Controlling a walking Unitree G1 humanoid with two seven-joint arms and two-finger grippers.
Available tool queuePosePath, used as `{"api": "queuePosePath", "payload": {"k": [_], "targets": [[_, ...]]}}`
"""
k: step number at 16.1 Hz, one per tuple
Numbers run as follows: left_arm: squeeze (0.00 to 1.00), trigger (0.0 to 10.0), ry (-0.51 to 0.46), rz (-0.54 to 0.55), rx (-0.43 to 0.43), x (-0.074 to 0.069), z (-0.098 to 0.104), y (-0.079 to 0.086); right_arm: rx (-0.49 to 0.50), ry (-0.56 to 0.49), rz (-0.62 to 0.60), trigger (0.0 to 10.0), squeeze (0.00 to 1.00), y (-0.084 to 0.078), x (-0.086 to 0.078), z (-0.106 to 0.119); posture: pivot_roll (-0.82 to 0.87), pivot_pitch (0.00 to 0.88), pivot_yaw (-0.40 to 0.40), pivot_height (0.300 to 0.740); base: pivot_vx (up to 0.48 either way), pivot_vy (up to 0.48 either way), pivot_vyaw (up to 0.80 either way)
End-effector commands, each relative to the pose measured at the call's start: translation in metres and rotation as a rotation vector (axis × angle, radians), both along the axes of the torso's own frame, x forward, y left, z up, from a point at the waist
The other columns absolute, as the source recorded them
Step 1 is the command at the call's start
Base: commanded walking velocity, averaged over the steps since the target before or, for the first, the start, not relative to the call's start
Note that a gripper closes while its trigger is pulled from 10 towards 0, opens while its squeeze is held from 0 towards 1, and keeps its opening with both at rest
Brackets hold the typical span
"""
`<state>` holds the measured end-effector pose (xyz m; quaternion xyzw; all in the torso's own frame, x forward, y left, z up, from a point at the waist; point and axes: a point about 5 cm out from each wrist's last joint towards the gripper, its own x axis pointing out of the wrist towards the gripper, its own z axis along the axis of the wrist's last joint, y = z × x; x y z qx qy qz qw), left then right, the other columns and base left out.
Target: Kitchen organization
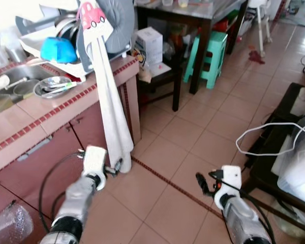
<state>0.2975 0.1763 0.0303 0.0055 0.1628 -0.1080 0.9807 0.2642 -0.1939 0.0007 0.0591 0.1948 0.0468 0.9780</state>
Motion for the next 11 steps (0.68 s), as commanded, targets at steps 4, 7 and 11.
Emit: {"api": "queuePosePath", "payload": {"k": [4, 7, 11], "targets": [[0.0, 10.0, -0.033, 0.029, -0.039, -0.003, 0.011, -0.004, -0.002, -0.097, 0.027, 10.0, 0.0, 0.006, 0.015, 0.027, 0.0, 0.0, 0.039, 0.74, 0.0, 0.0, 0.8], [0.0, 10.0, -0.031, 0.026, -0.034, -0.001, 0.019, -0.007, 0.014, -0.122, 0.031, 10.0, 0.0, 0.015, 0.023, 0.04, 0.0, 0.0, 0.04, 0.74, 0.0, 0.0, 0.8], [0.0, 10.0, -0.086, 0.158, -0.06, 0.002, 0.038, 0.0, 0.036, -0.133, 0.044, 10.0, 0.0, 0.025, 0.029, 0.051, 0.01, 0.0, 0.033, 0.74, 0.0, 0.0, 0.8]]}}
